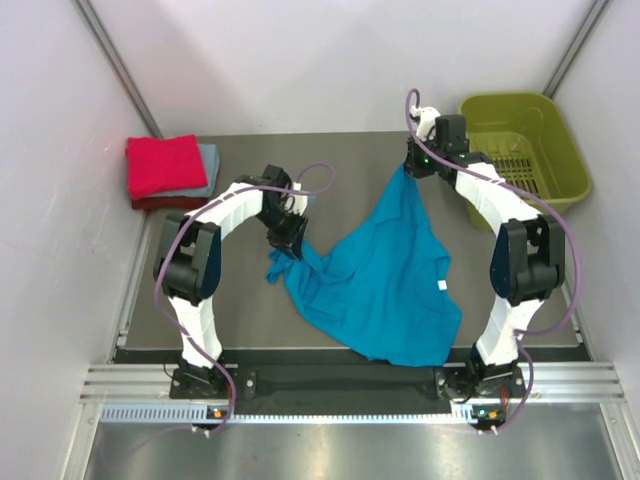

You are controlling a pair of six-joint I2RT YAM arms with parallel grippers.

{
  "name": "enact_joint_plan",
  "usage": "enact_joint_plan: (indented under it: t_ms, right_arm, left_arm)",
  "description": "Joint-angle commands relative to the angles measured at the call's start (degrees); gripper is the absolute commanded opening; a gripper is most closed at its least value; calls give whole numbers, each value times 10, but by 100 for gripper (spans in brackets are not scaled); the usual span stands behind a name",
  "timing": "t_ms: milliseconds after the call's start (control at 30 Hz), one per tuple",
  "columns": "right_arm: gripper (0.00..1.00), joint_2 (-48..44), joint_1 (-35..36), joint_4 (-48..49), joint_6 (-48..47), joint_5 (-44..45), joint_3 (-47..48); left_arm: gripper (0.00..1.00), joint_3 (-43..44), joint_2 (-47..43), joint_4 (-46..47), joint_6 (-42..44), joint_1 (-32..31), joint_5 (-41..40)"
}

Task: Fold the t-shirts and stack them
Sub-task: Flatten the tshirt out

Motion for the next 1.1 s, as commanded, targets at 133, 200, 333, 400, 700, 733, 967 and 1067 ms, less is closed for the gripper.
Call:
enact_joint_plan:
  t_ms: [133,200,333,400,700,733,967,1067]
  right_arm:
    - [0,-37,18,23,-6,3,-2]
    - [0,-35,21,23,-8,4,3]
    - [0,-34,23,22,-9,6,7]
    - [0,-36,25,23,-11,8,5]
    - [0,-47,28,24,-17,14,-7]
    - [0,-48,28,23,-18,14,-7]
    - [0,-77,29,14,-24,17,5]
    - [0,-103,29,14,-31,21,3]
  left_arm:
    - [34,22,-16,22,-11,3,10]
    - [34,17,-19,30,-15,3,9]
    - [34,13,-16,50,-22,3,7]
    - [32,16,-13,58,-27,3,6]
    - [2,28,-15,60,-31,7,11]
    - [0,30,-19,58,-28,10,9]
    - [0,84,-78,32,20,19,-42]
    - [0,117,-104,19,58,19,-73]
